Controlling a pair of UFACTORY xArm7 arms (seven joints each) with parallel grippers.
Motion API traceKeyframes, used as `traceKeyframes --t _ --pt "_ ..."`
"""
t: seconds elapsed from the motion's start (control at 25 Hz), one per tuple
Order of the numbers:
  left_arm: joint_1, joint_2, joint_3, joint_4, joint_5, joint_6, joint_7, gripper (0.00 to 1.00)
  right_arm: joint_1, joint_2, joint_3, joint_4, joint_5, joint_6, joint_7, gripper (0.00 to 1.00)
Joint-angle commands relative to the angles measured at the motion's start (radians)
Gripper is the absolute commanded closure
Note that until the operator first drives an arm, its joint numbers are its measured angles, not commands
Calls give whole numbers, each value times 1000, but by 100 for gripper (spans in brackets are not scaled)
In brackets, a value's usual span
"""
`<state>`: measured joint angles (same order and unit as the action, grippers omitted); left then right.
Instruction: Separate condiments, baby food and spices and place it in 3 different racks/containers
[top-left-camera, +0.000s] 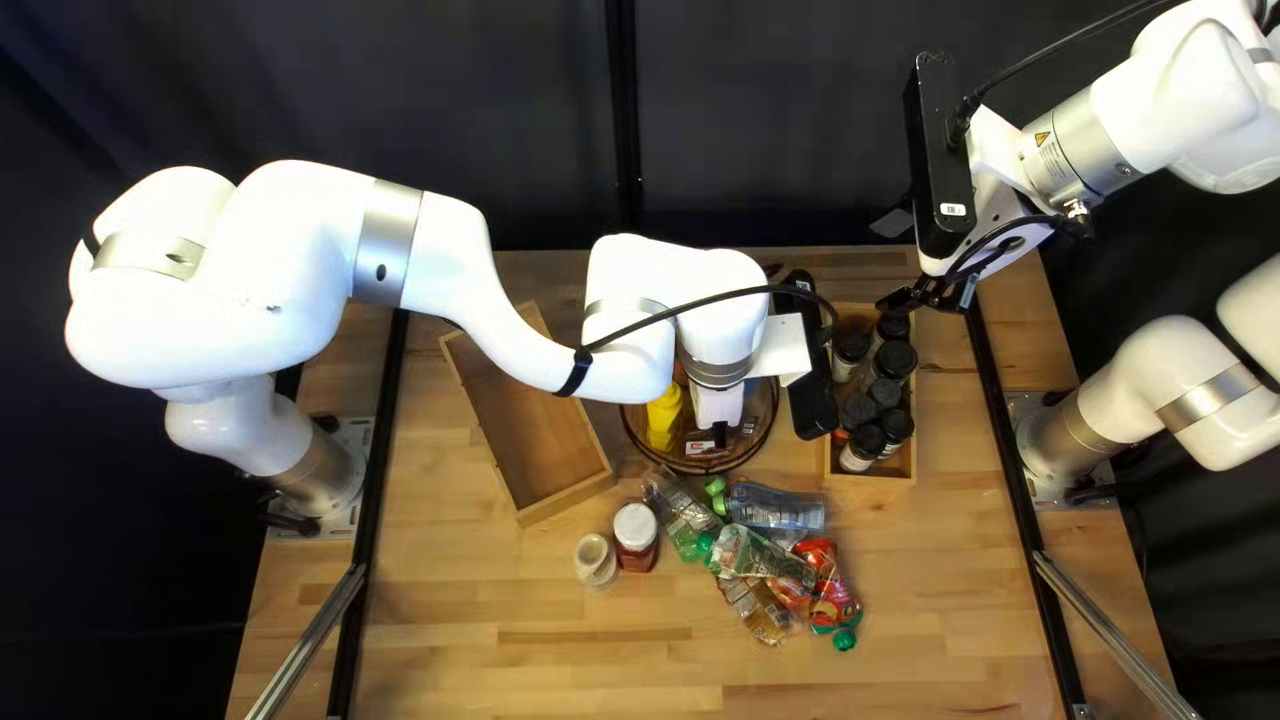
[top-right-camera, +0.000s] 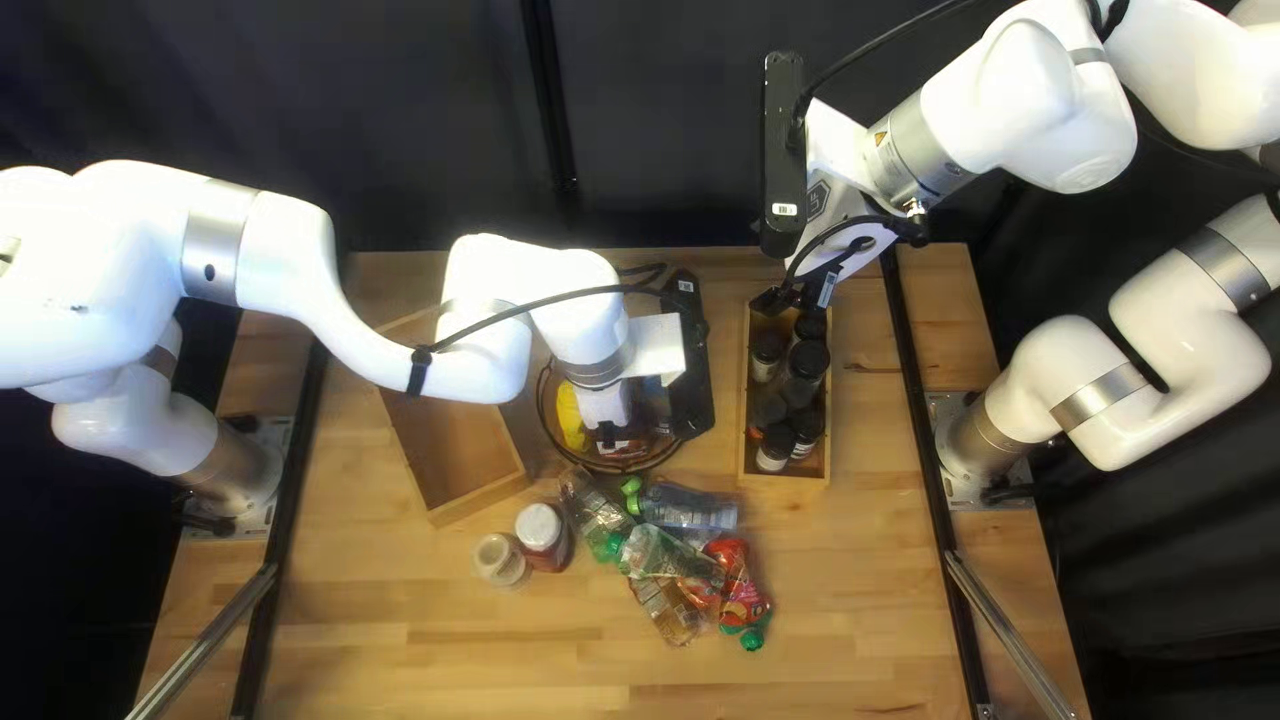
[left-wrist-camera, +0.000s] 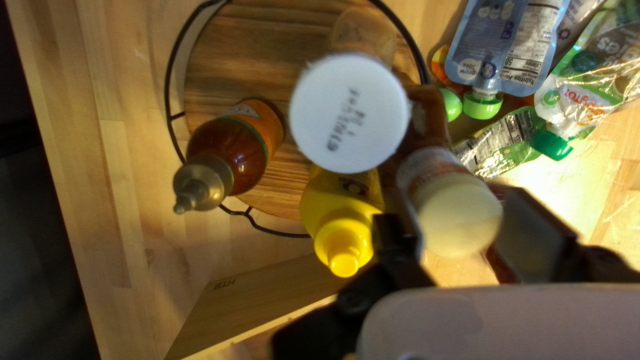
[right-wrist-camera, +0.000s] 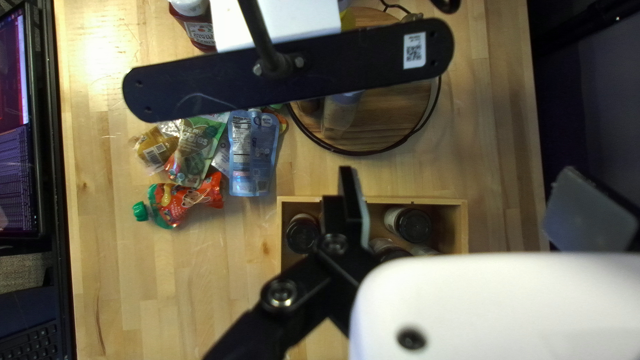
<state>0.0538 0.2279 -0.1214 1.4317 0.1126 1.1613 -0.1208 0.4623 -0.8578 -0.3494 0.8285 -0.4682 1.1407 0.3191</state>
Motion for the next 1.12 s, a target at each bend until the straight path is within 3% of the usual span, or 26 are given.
traceKeyframes --t 0.04,0.28,0.48,0.72,1.12 --pt "-19 -11 -15 25 0 35 -7 0 0 0 0 0 0 0 0 0" --pt "-60 -7 -67 37 -35 26 33 0 0 0 0 0 0 0 0 0" --pt "-123 15 -111 32 -12 -53 11 0 0 0 0 0 0 0 0 0" --pt "-189 73 -126 3 76 -210 -25 0 0 0 0 0 0 0 0 0" --pt "-208 160 -92 -102 183 -507 -72 0 0 0 0 0 0 0 0 0"
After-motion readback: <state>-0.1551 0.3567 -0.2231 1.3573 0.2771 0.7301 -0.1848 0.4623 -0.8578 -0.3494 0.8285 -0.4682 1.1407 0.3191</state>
